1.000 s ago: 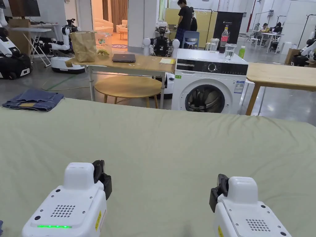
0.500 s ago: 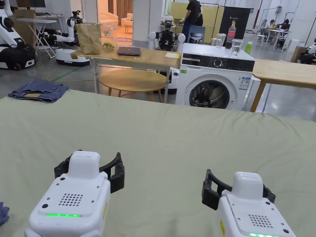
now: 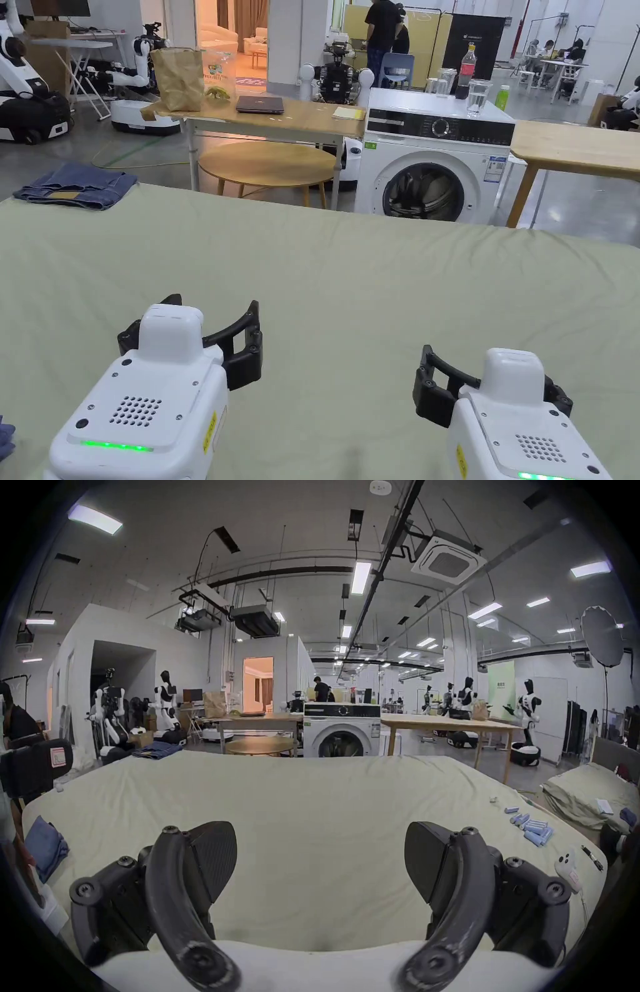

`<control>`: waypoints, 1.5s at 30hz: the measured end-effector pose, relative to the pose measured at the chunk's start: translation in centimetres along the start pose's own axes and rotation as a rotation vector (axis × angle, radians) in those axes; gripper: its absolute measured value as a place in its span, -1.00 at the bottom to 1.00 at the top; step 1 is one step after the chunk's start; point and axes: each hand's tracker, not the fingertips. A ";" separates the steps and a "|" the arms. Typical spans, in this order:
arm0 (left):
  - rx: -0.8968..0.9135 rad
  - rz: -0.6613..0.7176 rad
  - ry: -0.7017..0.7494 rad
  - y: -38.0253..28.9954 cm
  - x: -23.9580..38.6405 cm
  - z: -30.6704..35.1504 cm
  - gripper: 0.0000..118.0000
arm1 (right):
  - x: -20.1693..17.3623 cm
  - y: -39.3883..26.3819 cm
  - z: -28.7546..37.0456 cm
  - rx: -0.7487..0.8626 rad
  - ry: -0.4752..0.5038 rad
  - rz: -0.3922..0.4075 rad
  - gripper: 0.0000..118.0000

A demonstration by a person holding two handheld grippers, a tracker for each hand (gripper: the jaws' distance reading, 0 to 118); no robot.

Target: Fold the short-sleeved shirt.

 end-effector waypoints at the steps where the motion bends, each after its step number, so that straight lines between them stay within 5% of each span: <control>1: -0.010 -0.011 0.009 0.0 0.1 -0.1 0.43 | 0.2 0.1 0.0 0.006 0.011 -0.001 0.71; 10: -0.099 0.027 0.045 -0.1 -0.7 -0.7 0.42 | 0.0 0.3 -0.5 -0.032 -0.025 0.009 0.71; 18: -0.110 -0.017 0.075 0.0 -1.0 -0.7 0.43 | 0.7 0.9 -1.2 -0.069 -0.002 -0.107 0.71; 26: -0.116 0.007 0.080 0.1 -1.5 -0.7 0.42 | -0.1 1.4 -1.2 -0.065 -0.048 -0.068 0.71; 45: -0.115 0.014 0.058 0.0 -0.9 -0.2 0.43 | 0.6 1.9 -1.3 -0.137 -0.048 -0.140 0.71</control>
